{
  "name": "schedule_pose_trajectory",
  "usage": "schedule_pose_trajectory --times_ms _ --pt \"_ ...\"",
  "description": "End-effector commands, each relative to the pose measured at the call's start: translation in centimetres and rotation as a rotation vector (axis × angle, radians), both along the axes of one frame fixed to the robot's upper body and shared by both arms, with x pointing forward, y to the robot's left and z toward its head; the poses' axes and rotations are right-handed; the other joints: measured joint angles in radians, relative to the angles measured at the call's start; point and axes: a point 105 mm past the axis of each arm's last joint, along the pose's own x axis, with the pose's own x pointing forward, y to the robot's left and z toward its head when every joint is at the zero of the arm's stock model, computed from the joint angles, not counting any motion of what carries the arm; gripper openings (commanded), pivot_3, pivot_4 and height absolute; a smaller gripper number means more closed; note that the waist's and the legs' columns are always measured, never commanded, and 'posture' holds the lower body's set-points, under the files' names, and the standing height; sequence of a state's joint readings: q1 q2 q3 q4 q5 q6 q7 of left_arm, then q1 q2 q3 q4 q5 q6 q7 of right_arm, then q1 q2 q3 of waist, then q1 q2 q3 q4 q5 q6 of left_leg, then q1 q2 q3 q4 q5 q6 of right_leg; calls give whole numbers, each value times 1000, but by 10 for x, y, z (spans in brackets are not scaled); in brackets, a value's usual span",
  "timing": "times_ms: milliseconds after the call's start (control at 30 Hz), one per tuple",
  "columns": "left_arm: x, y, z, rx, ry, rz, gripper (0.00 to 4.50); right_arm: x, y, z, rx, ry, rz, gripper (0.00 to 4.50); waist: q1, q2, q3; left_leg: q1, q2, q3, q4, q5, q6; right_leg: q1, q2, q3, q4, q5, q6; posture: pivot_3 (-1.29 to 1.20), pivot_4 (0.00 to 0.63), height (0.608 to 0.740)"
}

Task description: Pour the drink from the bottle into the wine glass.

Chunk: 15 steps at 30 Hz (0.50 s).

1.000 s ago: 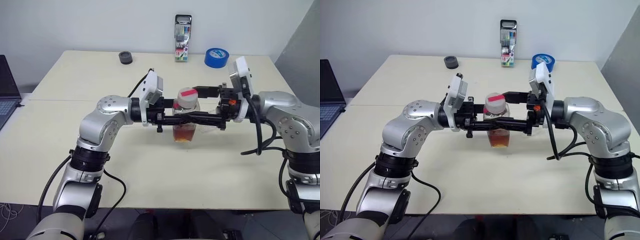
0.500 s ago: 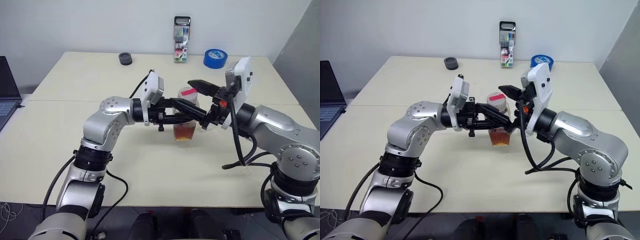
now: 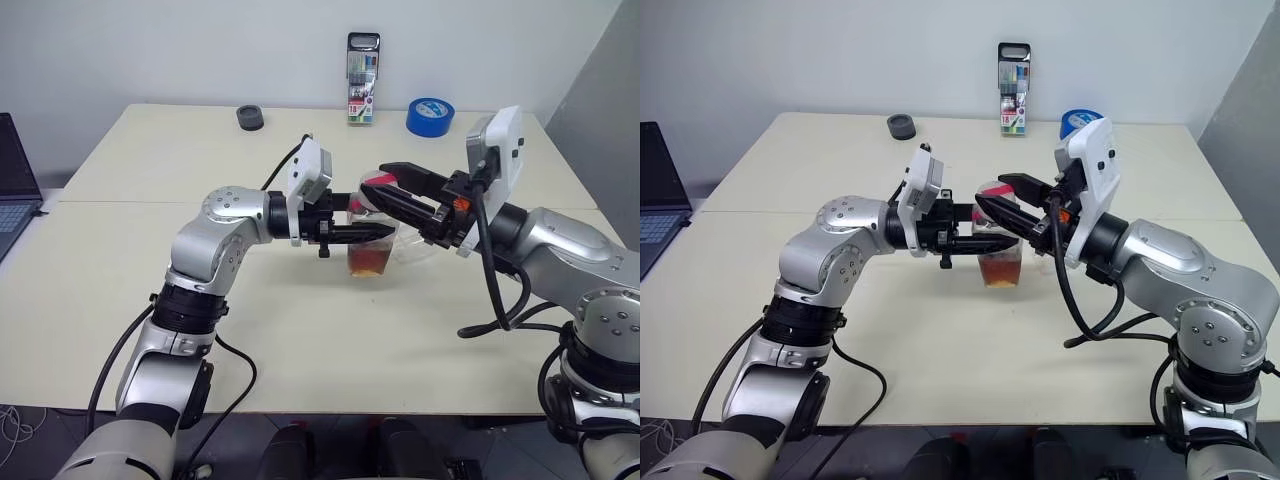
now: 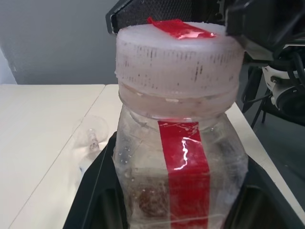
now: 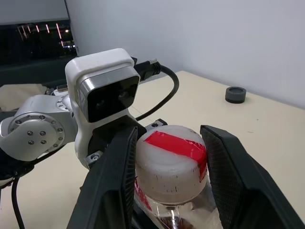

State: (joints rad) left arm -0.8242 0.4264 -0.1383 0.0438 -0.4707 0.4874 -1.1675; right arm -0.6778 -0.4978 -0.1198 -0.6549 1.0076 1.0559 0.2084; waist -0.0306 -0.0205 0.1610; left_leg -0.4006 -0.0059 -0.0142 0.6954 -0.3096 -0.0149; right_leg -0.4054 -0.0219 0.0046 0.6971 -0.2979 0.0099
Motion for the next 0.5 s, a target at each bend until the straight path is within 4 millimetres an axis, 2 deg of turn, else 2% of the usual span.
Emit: schedule_pose_trajectory --times_ms 33,167,267,467,500 --pt "-4 -1 19 -37 -69 -14 1819 -5 4 2 -11 -33 31 1745 0 0 0 0 0 0 0 0 0 0 0 0 0 0 0 0 150 740" --pt "-5 0 19 -39 -67 -13 1819 1 0 9 -7 -52 61 1745 0 0 0 0 0 0 0 0 0 0 0 0 0 0 0 0 150 740" --pt "-5 0 21 -44 -69 -17 1819 10 -8 12 -53 -75 158 1745 0 0 0 0 0 0 0 0 0 0 0 0 0 0 0 0 150 740" --pt "-9 -4 23 -43 -71 -49 1819 25 -1 -2 -205 -104 381 1745 -3 0 0 1 0 0 0 0 1 0 1 0 0 0 0 0 150 740" --pt "-10 -4 23 -43 -72 -50 1819 27 -1 -3 -214 -103 399 2094 -2 0 0 1 0 0 0 0 1 0 1 0 0 0 0 0 150 740"
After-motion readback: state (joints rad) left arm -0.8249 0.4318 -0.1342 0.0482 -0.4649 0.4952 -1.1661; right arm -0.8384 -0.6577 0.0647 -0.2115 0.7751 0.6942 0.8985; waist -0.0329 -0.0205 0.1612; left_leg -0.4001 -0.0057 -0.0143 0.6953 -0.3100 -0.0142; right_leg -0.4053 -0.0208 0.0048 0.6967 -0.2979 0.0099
